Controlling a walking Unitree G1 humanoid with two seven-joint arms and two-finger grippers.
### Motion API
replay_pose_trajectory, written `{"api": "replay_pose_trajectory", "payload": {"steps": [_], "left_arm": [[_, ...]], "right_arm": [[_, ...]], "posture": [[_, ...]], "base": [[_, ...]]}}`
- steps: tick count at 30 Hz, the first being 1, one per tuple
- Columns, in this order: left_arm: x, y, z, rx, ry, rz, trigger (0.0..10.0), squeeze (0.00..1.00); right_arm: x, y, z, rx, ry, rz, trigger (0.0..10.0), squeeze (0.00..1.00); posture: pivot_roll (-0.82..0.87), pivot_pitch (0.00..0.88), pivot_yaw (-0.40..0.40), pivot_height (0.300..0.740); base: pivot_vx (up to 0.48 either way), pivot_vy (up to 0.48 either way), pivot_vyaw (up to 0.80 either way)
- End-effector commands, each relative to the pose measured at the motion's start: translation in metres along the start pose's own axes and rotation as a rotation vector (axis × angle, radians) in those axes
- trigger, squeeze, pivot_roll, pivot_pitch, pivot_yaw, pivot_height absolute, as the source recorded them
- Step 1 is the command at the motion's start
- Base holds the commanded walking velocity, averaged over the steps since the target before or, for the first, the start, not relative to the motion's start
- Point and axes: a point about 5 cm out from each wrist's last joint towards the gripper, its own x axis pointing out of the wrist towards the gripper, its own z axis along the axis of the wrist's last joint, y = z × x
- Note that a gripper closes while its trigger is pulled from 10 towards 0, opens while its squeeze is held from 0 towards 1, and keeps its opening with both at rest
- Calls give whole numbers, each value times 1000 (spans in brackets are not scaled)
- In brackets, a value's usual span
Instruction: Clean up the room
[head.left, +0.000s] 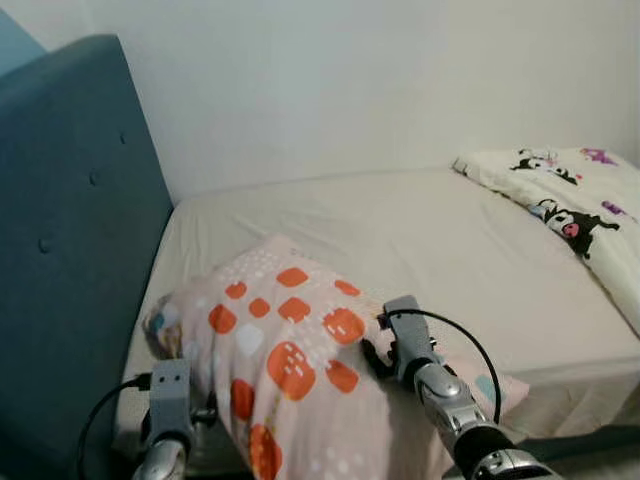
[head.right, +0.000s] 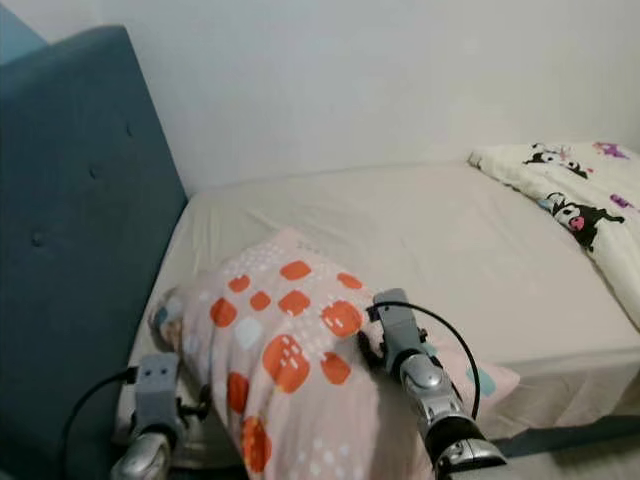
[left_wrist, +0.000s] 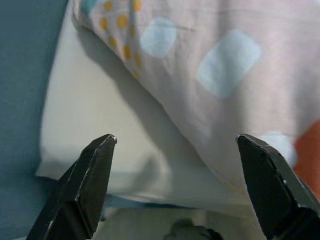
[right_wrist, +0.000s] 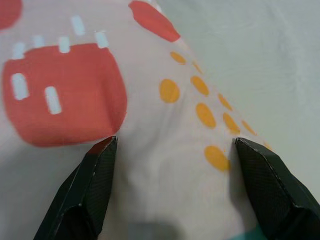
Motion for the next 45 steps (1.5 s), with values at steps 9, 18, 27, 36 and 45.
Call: {"api": "replay_pose_trajectory", "payload": {"steps": [9, 18, 27, 36, 45], "left_arm": [[-12, 21, 4, -102, -21, -66, 10000, 0], [-24, 22, 4, -200, -11, -202, 10000, 0], [-30, 20, 6, -218, 1, -262, 10000, 0], [-28, 15, 12, -205, 1, -265, 10000, 0], [-30, 0, 13, -251, 43, -364, 10000, 0]], "right_arm": [[1, -23, 11, 127, -22, -58, 10000, 0], [-2, -57, 15, 438, 24, -129, 10000, 1000], [-6, -63, 7, 510, 112, -77, 10000, 1000], [-8, -37, -12, 659, 230, 86, 10000, 1000], [-8, -2, -13, 646, 288, 376, 10000, 1000]], "posture": [[-90, 0, -18, 561], [-80, 0, -27, 561], [-78, 0, -25, 561], [-72, 0, -19, 561], [-70, 0, -13, 561]], "base": [[0, 0, 0], [0, 0, 0], [0, 0, 0], [0, 0, 0], [0, 0, 0]]}}
